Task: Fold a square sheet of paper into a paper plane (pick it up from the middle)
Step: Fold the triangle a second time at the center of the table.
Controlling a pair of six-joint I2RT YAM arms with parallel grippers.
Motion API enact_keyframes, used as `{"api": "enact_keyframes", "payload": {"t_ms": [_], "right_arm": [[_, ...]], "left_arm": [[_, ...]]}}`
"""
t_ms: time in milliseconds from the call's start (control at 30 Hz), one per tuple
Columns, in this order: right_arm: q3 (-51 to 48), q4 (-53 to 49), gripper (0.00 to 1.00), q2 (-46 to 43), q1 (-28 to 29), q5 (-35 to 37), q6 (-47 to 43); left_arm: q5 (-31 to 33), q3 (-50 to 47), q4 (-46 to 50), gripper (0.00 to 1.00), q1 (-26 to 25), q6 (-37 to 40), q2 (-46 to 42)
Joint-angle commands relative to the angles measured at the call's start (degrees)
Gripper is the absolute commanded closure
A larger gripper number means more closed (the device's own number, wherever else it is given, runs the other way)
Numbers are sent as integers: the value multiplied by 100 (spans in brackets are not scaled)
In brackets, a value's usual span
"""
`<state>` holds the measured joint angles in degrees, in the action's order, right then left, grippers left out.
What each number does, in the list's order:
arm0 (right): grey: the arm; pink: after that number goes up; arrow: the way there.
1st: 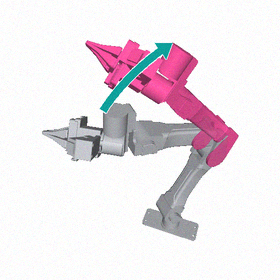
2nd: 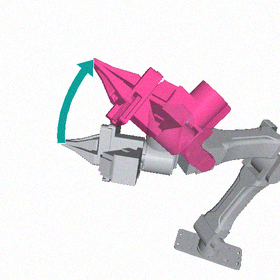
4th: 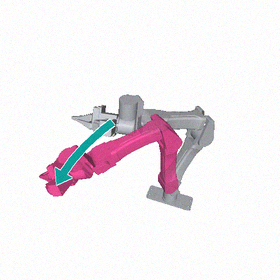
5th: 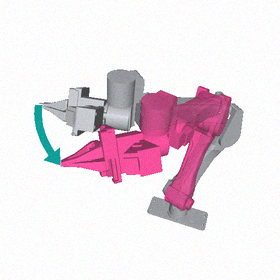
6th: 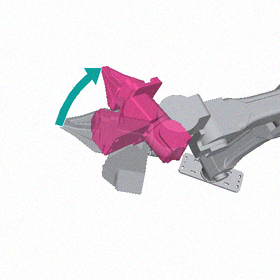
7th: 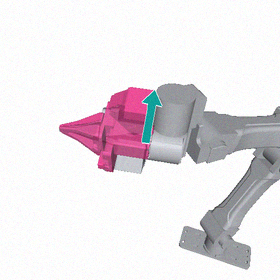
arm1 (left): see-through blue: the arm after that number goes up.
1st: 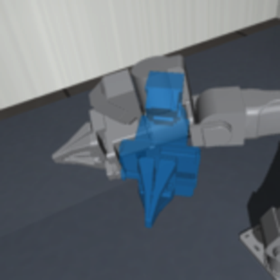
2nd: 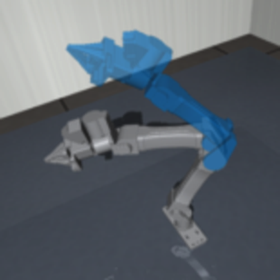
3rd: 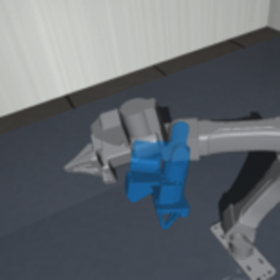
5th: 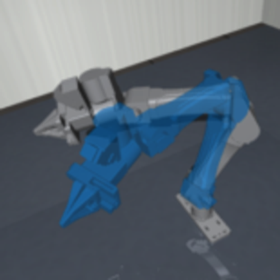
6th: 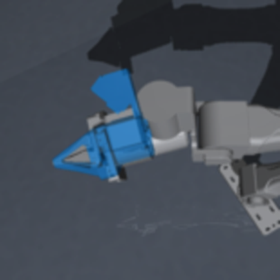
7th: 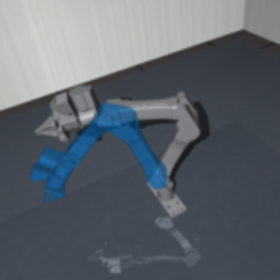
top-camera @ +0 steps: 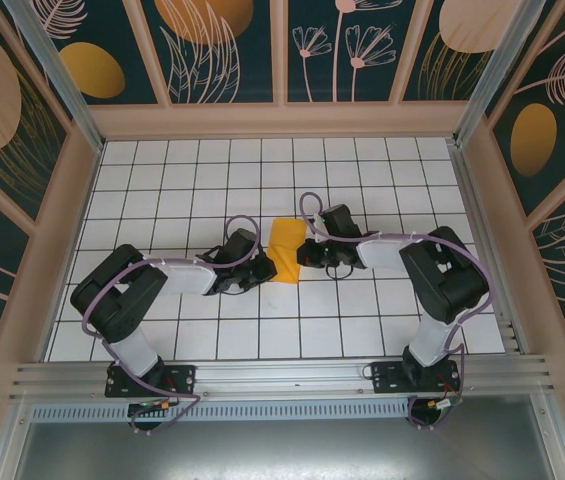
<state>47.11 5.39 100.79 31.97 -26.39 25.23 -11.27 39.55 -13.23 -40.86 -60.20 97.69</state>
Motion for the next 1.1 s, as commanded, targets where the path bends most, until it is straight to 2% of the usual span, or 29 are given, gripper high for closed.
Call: {"api": "enact_keyframes", "payload": {"t_ms": [0,1067], "right_arm": [[193,-199,98,124,-32,125,-202],[197,-267,97,268,-32,91,-238]], "left_arm": [[238,-17,317,87,-33,119,158],[226,73,355,84,-31,328,84]]}}
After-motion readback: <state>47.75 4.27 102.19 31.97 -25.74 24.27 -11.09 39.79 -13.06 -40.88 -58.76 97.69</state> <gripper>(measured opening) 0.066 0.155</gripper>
